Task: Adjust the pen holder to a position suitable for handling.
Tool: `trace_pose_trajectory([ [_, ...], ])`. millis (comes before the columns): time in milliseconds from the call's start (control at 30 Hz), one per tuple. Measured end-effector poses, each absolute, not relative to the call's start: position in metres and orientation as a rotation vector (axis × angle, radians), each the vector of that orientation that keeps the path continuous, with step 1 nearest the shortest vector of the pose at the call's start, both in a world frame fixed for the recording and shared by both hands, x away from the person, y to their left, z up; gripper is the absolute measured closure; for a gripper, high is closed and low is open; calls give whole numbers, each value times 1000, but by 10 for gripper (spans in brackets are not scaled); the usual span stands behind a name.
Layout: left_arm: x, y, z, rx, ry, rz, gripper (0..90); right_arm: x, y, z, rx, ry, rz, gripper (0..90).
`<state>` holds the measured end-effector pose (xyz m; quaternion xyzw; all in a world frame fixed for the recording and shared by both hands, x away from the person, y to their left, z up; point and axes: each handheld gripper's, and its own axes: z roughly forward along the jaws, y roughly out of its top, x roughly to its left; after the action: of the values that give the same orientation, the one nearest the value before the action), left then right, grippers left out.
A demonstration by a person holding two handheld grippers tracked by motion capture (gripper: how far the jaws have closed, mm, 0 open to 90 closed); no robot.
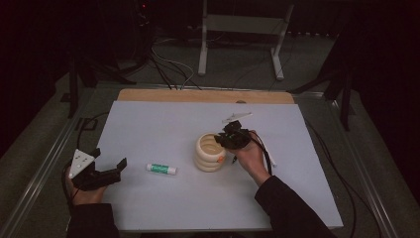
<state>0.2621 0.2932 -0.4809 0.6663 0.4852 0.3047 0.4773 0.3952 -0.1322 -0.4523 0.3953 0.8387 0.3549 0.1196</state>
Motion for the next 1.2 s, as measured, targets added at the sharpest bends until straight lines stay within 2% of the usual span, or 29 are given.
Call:
trace_pose_trajectory([
  [567,263,292,-481,1633,1185,744,1,394,-121,-458,1148,2444,1039,755],
  [600,263,293,-481,1634,1184,744,1,395,-120,-458,1147,2449,1062,718],
  [667,263,292,-481,1634,1184,744,1,395,-121,-457,1149,2453,1123,556],
  [767,263,292,-482,1636,1185,743,1,395,-123,-453,1147,2444,1188,404],
  [833,263,292,-482,1637,1185,743,1,394,-123,-450,1137,2416,1196,268],
  [900,263,292,-482,1638,1184,744,1,394,-124,-447,1130,2390,1202,180],
  [933,263,292,-482,1638,1184,744,1,394,-124,-447,1130,2390,1202,180],
  [967,263,292,-482,1639,1185,744,1,394,-125,-446,1138,2378,1215,136],
  [1000,263,292,-482,1641,1185,744,1,394,-127,-444,1153,2353,1229,44],
  [1067,263,292,-482,1641,1186,743,1,393,-128,-441,1173,2328,1213,3],
  [1200,264,291,-482,1642,1186,746,1,395,-133,-438,1183,2309,1232,0],
])
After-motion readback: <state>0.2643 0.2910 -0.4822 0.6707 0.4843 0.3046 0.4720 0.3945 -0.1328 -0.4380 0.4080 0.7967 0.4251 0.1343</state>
